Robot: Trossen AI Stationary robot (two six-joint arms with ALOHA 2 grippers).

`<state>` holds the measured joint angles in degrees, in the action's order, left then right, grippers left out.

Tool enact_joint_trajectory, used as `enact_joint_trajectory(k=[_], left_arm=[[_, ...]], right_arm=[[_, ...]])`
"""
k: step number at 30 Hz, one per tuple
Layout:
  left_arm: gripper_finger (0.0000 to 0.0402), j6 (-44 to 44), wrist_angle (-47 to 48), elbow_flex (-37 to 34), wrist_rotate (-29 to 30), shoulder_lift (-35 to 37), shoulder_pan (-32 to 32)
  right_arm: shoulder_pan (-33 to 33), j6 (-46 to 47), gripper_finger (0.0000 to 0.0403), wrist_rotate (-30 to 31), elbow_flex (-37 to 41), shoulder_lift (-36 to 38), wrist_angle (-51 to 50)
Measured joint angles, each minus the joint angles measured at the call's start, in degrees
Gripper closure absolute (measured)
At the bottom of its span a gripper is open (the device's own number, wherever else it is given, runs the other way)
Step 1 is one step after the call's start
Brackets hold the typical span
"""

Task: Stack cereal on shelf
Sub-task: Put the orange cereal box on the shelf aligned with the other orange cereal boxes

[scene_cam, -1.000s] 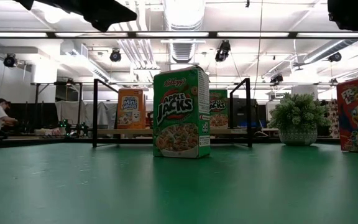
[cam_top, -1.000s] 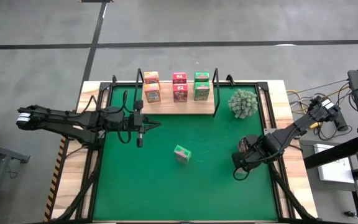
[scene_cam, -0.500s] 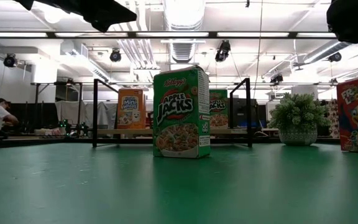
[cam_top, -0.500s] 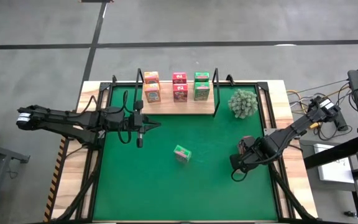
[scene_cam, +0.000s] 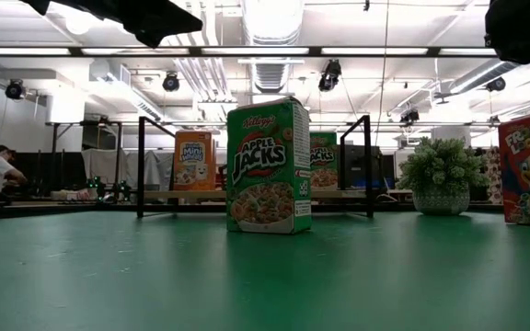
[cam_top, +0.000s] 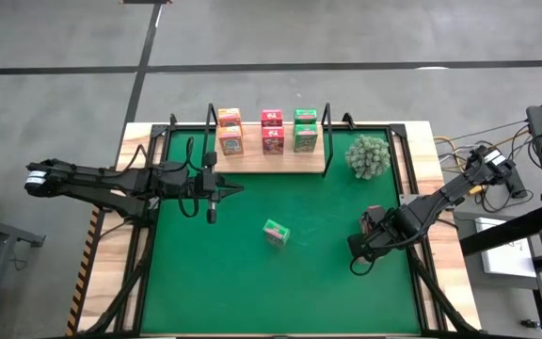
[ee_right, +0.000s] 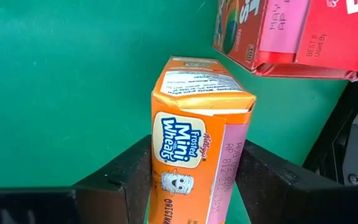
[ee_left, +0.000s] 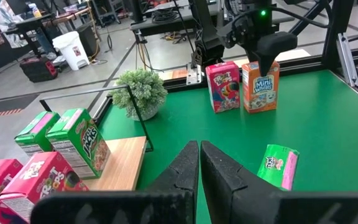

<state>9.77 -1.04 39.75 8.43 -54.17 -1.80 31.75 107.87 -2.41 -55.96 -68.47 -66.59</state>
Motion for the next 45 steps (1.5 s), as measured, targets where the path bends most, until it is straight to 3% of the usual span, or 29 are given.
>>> enact_joint_trajectory(k=[14,24,29,33,38,45], left_arm=[[0.0402,-0.33,-0.06,0.0,0.0,0.0,0.0],[0.0402,-0.46,-0.06,0.0,0.0,0.02,0.01],[0.0402,0.66,-0.3,0.0,0.0,1.19,0.0],[0.0402,2.23,-0.49,0.0,0.0,2.73,0.01],[0.0402,3.93,-0.6,0.0,0.0,4.37,0.02],[0.0402,6.26,-0.52,0.0,0.0,6.27,0.0]], right_arm=[[0.0,-4.53,0.023,1.91,-6.1,0.11,-0.68],[-0.13,-12.01,0.023,14.19,-16.25,0.13,-1.0],[-1.95,-21.05,0.023,22.25,-21.03,-0.33,-0.32],[-5.97,-32.18,0.023,24.61,-25.2,-2.21,0.96],[-12.59,-49.19,0.023,24.24,-30.86,-6.59,5.05],[-21.48,-68.6,0.023,18.83,-39.95,-14.59,5.53]])
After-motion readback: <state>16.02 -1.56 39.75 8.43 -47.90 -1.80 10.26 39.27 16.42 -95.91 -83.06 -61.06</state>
